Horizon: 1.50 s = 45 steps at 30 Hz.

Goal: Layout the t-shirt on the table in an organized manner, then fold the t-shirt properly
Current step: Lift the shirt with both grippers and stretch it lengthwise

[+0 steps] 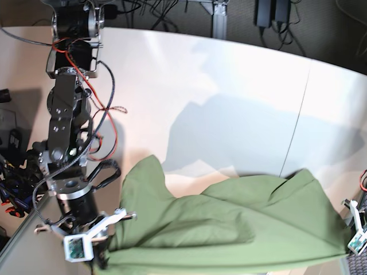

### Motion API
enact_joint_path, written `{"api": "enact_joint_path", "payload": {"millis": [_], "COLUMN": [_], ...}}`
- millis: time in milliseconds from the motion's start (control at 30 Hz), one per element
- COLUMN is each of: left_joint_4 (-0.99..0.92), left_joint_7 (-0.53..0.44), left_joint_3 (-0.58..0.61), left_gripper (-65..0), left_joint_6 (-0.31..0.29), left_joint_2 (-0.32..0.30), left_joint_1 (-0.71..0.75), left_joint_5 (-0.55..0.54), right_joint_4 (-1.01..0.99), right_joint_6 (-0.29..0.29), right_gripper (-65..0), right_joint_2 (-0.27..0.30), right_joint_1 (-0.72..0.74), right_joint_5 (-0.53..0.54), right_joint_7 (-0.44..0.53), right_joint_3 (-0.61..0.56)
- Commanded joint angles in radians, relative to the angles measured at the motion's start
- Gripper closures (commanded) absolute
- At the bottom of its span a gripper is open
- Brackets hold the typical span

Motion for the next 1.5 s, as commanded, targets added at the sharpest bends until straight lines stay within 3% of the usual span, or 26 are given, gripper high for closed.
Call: {"api": "enact_joint_path", "payload": {"millis": [0, 167, 467, 600, 767, 833, 933, 1033, 1233, 1467], "left_joint_4": [0.012, 0.012, 0.012, 0.012, 0.012, 0.012, 0.012, 0.012, 0.012, 0.012], "left_joint_7": [-0.011, -0.011, -0.011, -0.003, 0.010, 0.011, 0.010, 0.010, 0.011, 0.011], "left_joint_3": [-0.013, -0.013, -0.012, -0.012, -0.012, -0.012, -0.012, -0.012, -0.012, -0.012], "left_gripper": [0.0, 0.0, 0.0, 0.0, 0.0, 0.0, 0.0, 0.0, 0.0, 0.0], "left_joint_6": [0.011, -0.023, -0.023, -0.053, -0.086, -0.086, -0.086, -0.086, -0.086, -0.086], "left_joint_2": [-0.021, -0.024, -0.023, -0.023, -0.010, 0.002, 0.025, 0.046, 0.054, 0.054], "left_joint_1": [-0.042, -0.052, -0.051, -0.048, -0.007, 0.021, 0.057, 0.086, 0.152, 0.225], "left_joint_5": [-0.009, -0.021, -0.065, -0.107, -0.121, -0.121, -0.121, -0.119, -0.108, -0.086], "right_joint_4": [-0.014, -0.159, -0.228, -0.228, -0.227, -0.227, -0.227, -0.214, -0.225, -0.491], "right_joint_6": [-0.014, 0.061, 0.061, 0.061, 0.061, 0.061, 0.061, 0.061, 0.061, 0.061], "right_gripper": [0.0, 0.0, 0.0, -9.0, -9.9, -18.2, -35.9, -39.5, -39.5, -39.5], "right_joint_2": [0.013, 0.026, 0.029, 0.029, 0.028, 0.028, 0.028, 0.024, -0.060, -0.177], "right_joint_1": [0.061, 0.147, 0.179, 0.160, 0.114, 0.086, 0.052, 0.017, -0.014, -0.005], "right_joint_5": [0.001, 0.068, 0.096, 0.096, 0.089, 0.090, 0.113, 0.163, 0.257, 0.161], "right_joint_7": [0.028, 0.028, 0.028, 0.027, -0.014, -0.013, -0.013, -0.013, -0.011, 0.169], "right_joint_3": [0.008, 0.007, 0.007, 0.007, 0.018, 0.028, 0.045, 0.073, 0.177, 0.162]}}
